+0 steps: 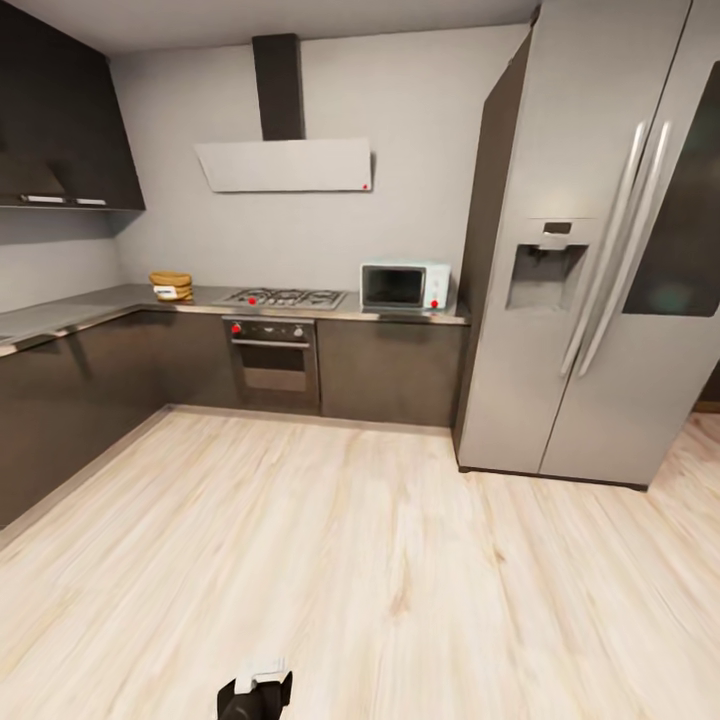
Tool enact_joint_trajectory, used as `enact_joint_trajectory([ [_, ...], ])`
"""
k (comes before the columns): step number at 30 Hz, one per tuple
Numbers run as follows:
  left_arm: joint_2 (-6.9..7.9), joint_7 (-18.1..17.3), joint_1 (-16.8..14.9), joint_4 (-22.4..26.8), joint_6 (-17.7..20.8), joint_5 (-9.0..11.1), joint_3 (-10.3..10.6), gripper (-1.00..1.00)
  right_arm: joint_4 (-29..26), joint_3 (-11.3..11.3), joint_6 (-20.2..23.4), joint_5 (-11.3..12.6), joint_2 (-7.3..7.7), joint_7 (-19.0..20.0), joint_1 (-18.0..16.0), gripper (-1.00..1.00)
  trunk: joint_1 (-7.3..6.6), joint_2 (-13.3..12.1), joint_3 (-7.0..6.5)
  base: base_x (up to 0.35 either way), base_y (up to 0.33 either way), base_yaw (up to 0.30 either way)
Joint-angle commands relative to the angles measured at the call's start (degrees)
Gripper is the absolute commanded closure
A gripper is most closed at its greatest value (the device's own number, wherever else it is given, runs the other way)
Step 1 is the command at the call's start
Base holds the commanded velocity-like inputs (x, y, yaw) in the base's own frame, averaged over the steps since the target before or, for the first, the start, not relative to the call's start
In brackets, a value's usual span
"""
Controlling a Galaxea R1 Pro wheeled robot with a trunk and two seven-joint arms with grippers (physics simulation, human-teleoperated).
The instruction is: In the kitchen, take the popcorn bag from the countertop, put it into the microwave, and heat it until the popcorn is cooked so the cooked popcorn ends up inside the bag.
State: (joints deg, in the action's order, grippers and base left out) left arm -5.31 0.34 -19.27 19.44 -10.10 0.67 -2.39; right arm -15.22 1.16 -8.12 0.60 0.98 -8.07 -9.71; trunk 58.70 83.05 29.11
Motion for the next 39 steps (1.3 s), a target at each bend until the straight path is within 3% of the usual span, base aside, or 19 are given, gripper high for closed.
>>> enact_joint_trajectory([
  [1, -0.04, 0.0, 0.0, -0.1, -0.2, 0.1, -0.2, -1.00, -6.2, 0.1, -0.2, 0.0, -0.13, 0.0, -0.2, -1.00, 0.03, 0.0, 0.05, 0.347, -0.132, 0.000],
  [7, -0.05, -0.1, 0.6, 0.0, -0.2, 0.1, -0.2, -1.00, -23.1, -0.3, -0.1, 0.0, -0.38, 0.3, -0.9, -1.00, 0.03, 0.0, 0.05, 0.347, -0.123, 0.000],
  [10, -0.04, 0.0, 0.6, 0.0, -0.2, 0.1, -0.2, -1.00, -26.9, -1.5, -0.1, 0.2, -1.22, 0.4, -1.5, -1.00, 0.03, 0.0, 0.05, 0.347, -0.035, 0.000],
  [17, 0.06, 0.0, 0.6, 0.0, -0.2, 0.3, -0.4, -1.00, -27.0, -3.9, -0.3, -0.1, -1.48, 0.1, -1.3, -1.00, 0.03, 0.0, 0.05, 0.347, -0.003, 0.000],
  [23, 0.47, -0.2, 3.0, -4.2, 0.0, 0.5, -0.8, -1.00, -27.4, -3.4, -0.4, 0.7, -1.53, -0.5, -1.2, -1.00, 0.03, 0.0, 0.05, 0.347, 0.000, 0.000],
  [28, 0.53, -0.2, 5.4, -4.5, 0.0, 0.5, -0.8, -1.00, -27.3, -3.7, -0.4, 0.7, -1.51, -0.3, -1.1, -1.00, 0.03, 0.0, 0.05, 0.347, 0.000, 0.000],
  [39, 0.56, -0.2, 5.7, -4.5, 0.0, 0.5, -0.8, -1.00, -27.7, -4.1, -0.4, 0.1, -1.51, -0.4, -0.8, -1.00, 0.03, 0.0, 0.05, 0.347, 0.017, 0.000],
])
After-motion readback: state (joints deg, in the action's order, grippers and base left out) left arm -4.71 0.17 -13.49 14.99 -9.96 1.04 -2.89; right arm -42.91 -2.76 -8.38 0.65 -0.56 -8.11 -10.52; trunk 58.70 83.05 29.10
